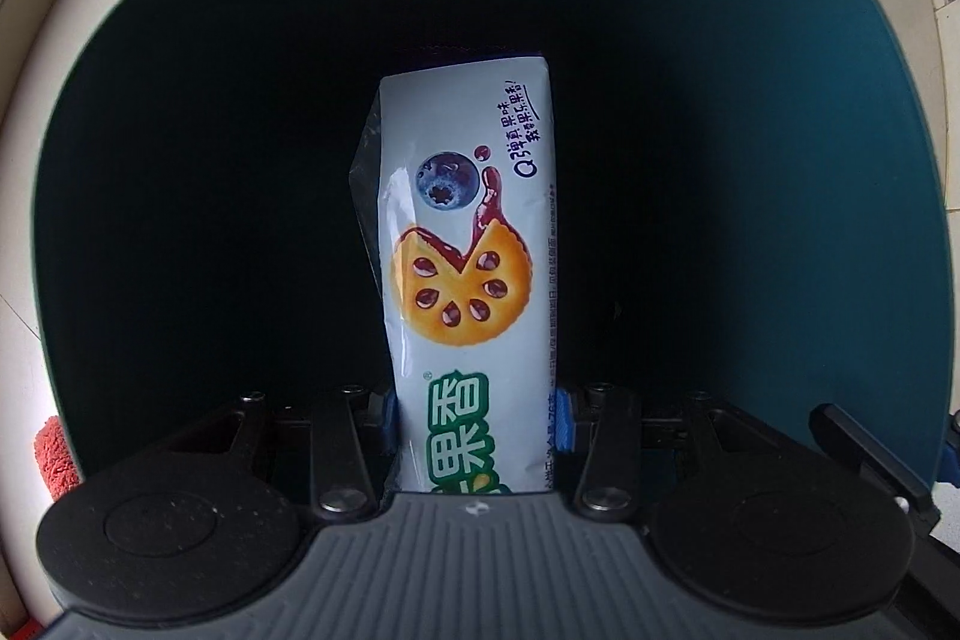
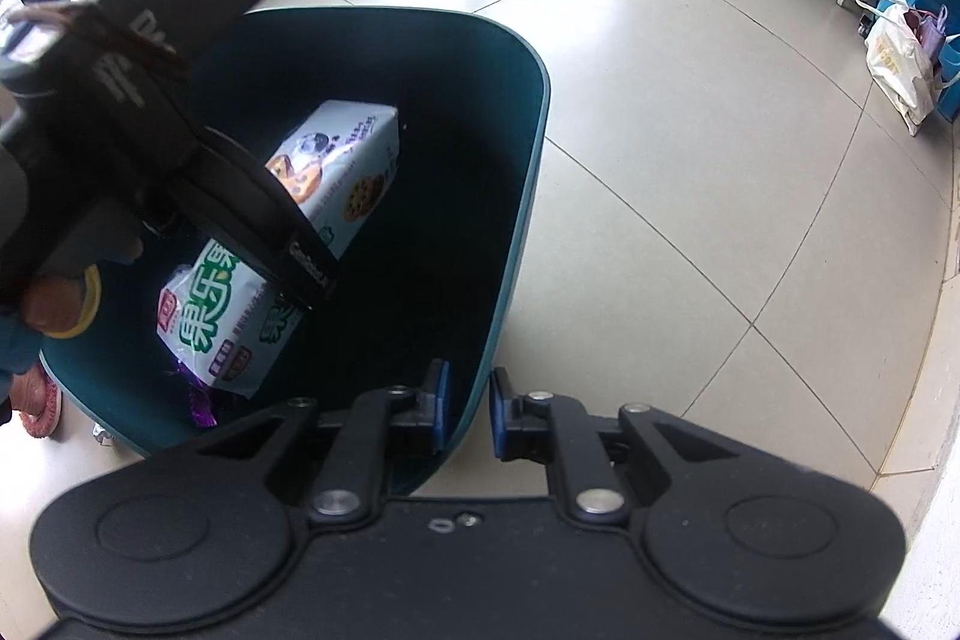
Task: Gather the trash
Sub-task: 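Move the left tool over the bin and open it to drop the bag, then lower the left tool to the orange foam fruit net and close on it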
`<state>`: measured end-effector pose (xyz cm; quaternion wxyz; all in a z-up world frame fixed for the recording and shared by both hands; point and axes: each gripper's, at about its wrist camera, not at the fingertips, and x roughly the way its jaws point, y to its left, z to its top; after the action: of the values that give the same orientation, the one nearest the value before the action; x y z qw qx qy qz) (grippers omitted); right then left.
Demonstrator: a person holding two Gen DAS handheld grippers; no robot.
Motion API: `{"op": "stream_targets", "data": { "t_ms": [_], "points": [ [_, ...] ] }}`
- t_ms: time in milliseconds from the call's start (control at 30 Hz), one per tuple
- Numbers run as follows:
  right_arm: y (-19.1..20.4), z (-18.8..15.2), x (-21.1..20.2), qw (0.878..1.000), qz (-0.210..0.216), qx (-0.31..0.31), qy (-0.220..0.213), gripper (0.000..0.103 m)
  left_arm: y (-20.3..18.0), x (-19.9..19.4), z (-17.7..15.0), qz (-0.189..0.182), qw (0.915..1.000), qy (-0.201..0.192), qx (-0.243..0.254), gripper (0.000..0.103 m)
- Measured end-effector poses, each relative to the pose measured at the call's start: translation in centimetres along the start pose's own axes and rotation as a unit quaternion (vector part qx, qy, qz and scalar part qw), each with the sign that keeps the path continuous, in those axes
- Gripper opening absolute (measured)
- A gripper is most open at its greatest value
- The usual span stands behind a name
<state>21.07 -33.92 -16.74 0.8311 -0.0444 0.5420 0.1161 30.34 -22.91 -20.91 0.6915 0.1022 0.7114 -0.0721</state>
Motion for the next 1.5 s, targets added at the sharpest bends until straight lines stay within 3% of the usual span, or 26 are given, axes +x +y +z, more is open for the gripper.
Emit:
{"op": "stream_targets", "data": {
  "t_ms": [133,200,267,533,833,1167,1233,1333,1500],
  "points": [
    [0.5,-0.4,0.0,1.000,0.001,0.001,0.001,0.013,-0.3,1.5,1.0,0.006,0.9998,0.020,0.007,0.055],
    [0.8,-0.3,-0.1,1.000,0.002,0.000,0.001,0.013,-0.3,1.6,1.0,0.000,0.9998,0.017,0.011,0.067],
    [0.8,-0.3,-0.1,1.000,0.002,0.000,0.001,0.013,-0.2,1.4,0.9,-0.007,0.9998,0.010,0.013,0.071],
    [0.8,-0.3,0.3,1.000,0.001,0.000,0.003,0.013,1.3,-1.9,-0.2,-0.037,0.9985,-0.035,0.023,0.071],
    [1.6,0.0,0.2,1.000,-0.006,-0.001,0.007,0.014,2.5,-8.7,-6.7,-0.052,0.9897,-0.123,0.050,0.071],
    [1.9,0.1,1.0,1.000,-0.015,0.005,0.011,0.012,9.1,-12.9,-11.4,-0.045,0.9804,-0.191,0.019,0.072],
    [2.0,0.1,1.1,1.000,-0.016,0.003,0.013,0.012,10.8,-12.7,-12.2,-0.030,0.9785,-0.204,0.009,0.079],
    [2.0,0.2,1.2,1.000,-0.016,0.002,0.014,0.012,13.4,-12.1,-12.9,-0.004,0.9764,-0.215,-0.010,0.081],
    [2.0,0.4,1.1,1.000,-0.016,-0.001,0.017,0.012,18.2,-9.2,-12.8,-0.003,0.9788,-0.199,-0.051,0.092]
  ]
}}
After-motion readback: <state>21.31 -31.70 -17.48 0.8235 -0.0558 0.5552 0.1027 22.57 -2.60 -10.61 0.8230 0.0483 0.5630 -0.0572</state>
